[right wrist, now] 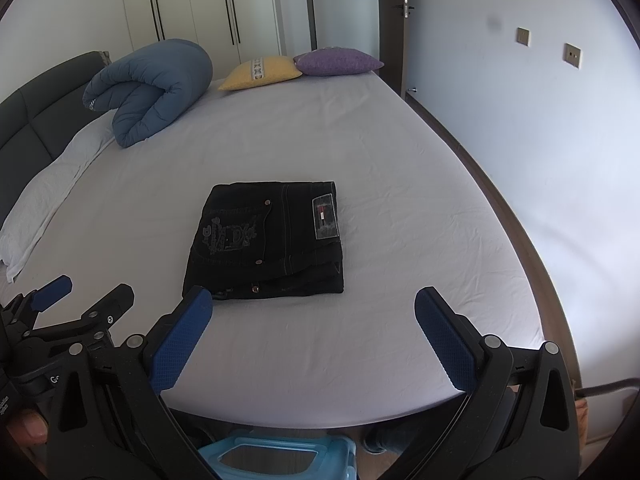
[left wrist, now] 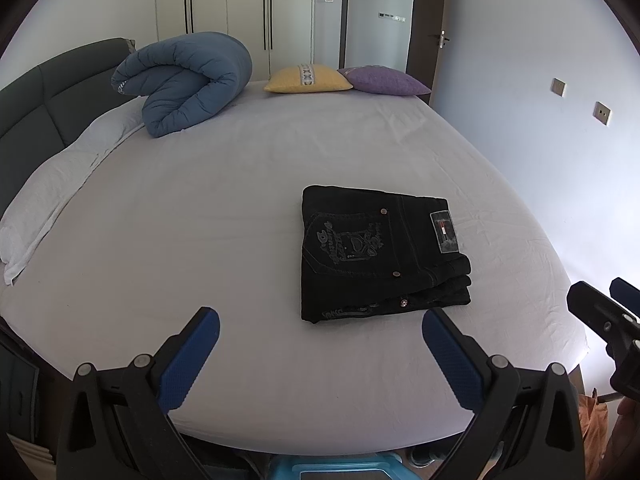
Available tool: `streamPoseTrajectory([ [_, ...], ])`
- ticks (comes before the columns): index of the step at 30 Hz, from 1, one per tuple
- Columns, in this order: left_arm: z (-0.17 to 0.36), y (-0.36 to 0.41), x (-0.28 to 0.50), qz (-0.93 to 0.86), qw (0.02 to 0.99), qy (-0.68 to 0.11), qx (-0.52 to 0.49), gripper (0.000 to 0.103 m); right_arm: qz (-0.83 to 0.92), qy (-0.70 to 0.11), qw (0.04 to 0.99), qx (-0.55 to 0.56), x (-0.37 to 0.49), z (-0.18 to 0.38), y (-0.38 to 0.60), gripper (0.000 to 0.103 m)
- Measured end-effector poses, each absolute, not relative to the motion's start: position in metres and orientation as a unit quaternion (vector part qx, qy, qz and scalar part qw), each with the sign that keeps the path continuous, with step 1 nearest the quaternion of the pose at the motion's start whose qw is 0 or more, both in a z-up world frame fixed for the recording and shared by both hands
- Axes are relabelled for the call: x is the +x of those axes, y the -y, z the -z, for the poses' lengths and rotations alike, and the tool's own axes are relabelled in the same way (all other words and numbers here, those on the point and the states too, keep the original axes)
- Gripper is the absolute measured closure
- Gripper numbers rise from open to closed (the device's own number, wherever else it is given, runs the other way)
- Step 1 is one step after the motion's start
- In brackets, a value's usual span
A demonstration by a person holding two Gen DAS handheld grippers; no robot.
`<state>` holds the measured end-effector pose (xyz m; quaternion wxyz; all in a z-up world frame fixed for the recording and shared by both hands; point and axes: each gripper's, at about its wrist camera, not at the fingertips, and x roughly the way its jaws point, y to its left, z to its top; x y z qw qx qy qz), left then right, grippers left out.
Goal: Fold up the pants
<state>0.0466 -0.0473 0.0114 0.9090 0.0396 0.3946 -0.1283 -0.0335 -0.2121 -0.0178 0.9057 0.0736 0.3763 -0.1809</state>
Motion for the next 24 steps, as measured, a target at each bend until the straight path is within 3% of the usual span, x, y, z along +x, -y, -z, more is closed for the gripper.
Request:
streamPoseTrajectory([
  [24, -0.0074, 0.0503, 0.0440, 0.125, 0.911, -0.388, 0.054, 0.000, 0.173, -0.384, 0.904, 0.075, -0.0305, 0.0233, 0.2166, 0.000],
])
